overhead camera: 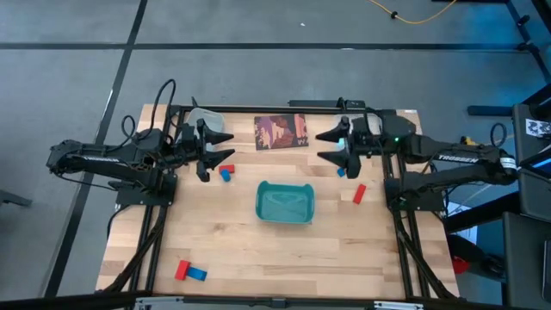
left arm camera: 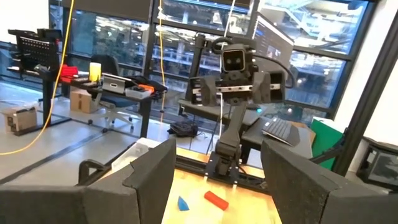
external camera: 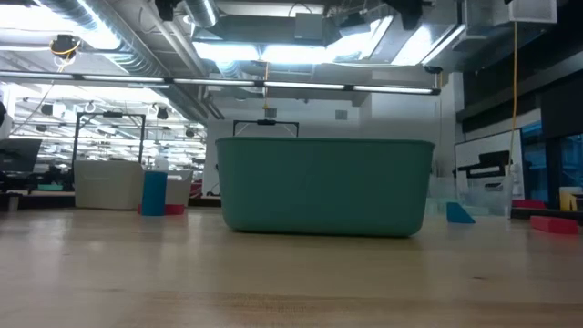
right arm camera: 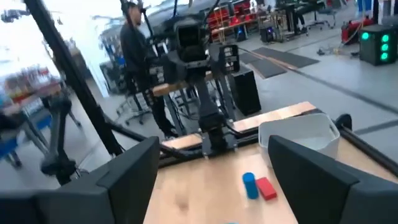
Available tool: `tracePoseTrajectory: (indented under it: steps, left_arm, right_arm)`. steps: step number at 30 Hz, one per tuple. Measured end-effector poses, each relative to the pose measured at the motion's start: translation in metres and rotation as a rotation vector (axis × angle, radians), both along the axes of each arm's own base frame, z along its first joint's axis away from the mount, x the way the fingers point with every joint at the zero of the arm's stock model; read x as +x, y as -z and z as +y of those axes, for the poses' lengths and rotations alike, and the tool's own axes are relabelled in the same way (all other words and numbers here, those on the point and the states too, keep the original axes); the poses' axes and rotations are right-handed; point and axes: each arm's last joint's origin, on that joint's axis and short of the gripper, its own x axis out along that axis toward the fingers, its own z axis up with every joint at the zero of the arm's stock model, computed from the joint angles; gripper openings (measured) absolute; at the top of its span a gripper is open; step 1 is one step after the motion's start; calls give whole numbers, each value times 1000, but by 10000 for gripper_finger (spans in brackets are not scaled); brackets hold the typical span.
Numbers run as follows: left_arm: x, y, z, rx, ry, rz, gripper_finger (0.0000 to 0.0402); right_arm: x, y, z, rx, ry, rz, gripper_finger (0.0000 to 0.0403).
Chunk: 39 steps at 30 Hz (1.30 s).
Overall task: Sort & place blocks by color
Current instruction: Put the cylinder blue block into the white bin
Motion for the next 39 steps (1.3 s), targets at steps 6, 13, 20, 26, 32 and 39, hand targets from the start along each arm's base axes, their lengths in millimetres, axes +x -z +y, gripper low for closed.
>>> tracePoseTrajectory:
  steps: [6,13,20,26,32,39]
  left_arm:
    - [0,1,0,1,0,8,229]
    - [0,1,0,2,0,8,229]
    - [0,1,-1,2,5,8,228]
    - [0,1,-2,2,9,13,212]
    - [0,-6,5,-89,-111,194,211]
    - [7,0,28,-251,-277,639,224]
  right_arm:
    - [3,2,3,-74,-13,8,304]
    - [3,1,3,-78,-13,-2,304]
    - [3,1,3,-79,-13,-3,304]
    - [3,1,3,-76,-15,-3,304]
    - [3,1,3,-76,-15,-3,304]
    - [3,1,3,-76,-15,-3,304]
